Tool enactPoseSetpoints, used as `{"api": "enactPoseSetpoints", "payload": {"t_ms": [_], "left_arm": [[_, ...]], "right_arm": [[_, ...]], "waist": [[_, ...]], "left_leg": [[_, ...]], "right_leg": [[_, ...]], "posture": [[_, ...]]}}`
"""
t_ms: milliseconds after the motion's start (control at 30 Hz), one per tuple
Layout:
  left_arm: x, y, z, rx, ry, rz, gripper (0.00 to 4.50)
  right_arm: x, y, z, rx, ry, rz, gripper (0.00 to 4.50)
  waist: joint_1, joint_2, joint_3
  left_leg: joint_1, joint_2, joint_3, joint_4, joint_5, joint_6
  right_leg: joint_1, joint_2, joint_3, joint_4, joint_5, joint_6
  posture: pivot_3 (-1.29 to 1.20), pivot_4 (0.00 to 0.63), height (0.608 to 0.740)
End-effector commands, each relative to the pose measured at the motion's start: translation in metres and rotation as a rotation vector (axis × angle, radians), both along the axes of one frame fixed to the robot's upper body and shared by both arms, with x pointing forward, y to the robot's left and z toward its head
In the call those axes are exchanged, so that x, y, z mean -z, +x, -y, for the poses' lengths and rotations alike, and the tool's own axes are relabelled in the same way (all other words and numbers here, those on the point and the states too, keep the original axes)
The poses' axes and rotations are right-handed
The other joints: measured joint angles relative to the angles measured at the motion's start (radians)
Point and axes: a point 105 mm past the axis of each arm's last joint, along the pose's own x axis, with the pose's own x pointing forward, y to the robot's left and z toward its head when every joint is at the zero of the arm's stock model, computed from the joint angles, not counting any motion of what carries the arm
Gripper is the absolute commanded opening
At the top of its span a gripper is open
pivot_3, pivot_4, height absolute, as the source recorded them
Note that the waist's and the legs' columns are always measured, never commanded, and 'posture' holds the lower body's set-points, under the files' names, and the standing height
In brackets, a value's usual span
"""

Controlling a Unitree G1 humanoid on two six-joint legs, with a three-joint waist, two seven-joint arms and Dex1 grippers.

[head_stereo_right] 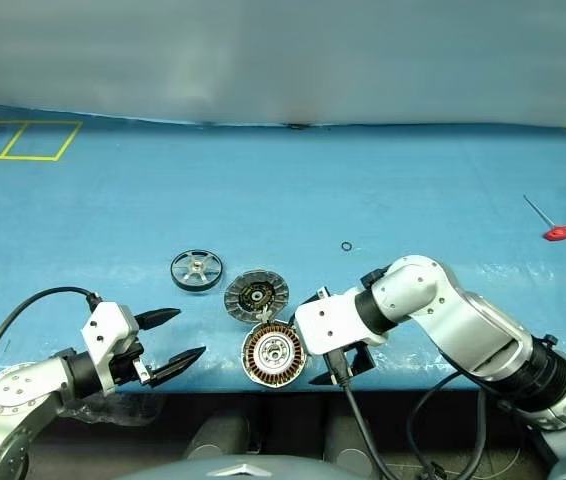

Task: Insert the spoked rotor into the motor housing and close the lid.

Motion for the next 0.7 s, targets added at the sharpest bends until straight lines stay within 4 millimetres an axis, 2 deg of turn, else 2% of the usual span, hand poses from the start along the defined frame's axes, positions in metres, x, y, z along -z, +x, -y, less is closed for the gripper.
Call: {"api": "enactPoseSetpoints", "payload": {"t_ms": [33, 233, 533, 700], "left_arm": [[-0.008, 0.001, 0.006, 0.023, -0.007, 0.044, 4.49], [-0.007, 0.000, 0.008, 0.019, -0.017, 0.044, 4.49], [-0.004, -0.002, 0.009, 0.007, -0.026, 0.043, 4.49], [-0.005, -0.002, 0.010, 0.006, -0.033, 0.049, 4.49]], "right_arm": [[0.001, -0.003, -0.002, -0.135, -0.073, 0.054, 4.49], [0.002, 0.001, -0.010, -0.302, -0.182, 0.122, 4.49], [0.003, 0.010, -0.025, -0.375, -0.221, 0.182, 4.49], [0.008, 0.010, -0.026, -0.412, -0.236, 0.191, 4.49]], "waist": [[-0.001, 0.000, 0.000], [-0.004, 0.000, 0.000], [-0.002, 0.000, 0.000], [-0.002, 0.000, 0.000]], "left_leg": [[0.000, 0.000, 0.000, 0.000, 0.000, 0.000], [0.000, 0.000, 0.000, 0.000, 0.000, -0.001], [0.001, -0.001, -0.001, 0.000, 0.001, -0.003], [0.001, -0.001, -0.001, 0.000, 0.001, -0.004]], "right_leg": [[0.000, 0.000, 0.000, 0.000, 0.001, 0.001], [-0.001, 0.000, 0.000, 0.000, 0.002, 0.004], [-0.002, 0.000, 0.000, 0.001, 0.003, 0.003], [-0.002, 0.000, 0.000, 0.001, 0.003, 0.003]], "posture": [[0.00, 0.150, 0.740], [0.00, 0.150, 0.740], [0.00, 0.150, 0.740], [0.00, 0.150, 0.740]]}}
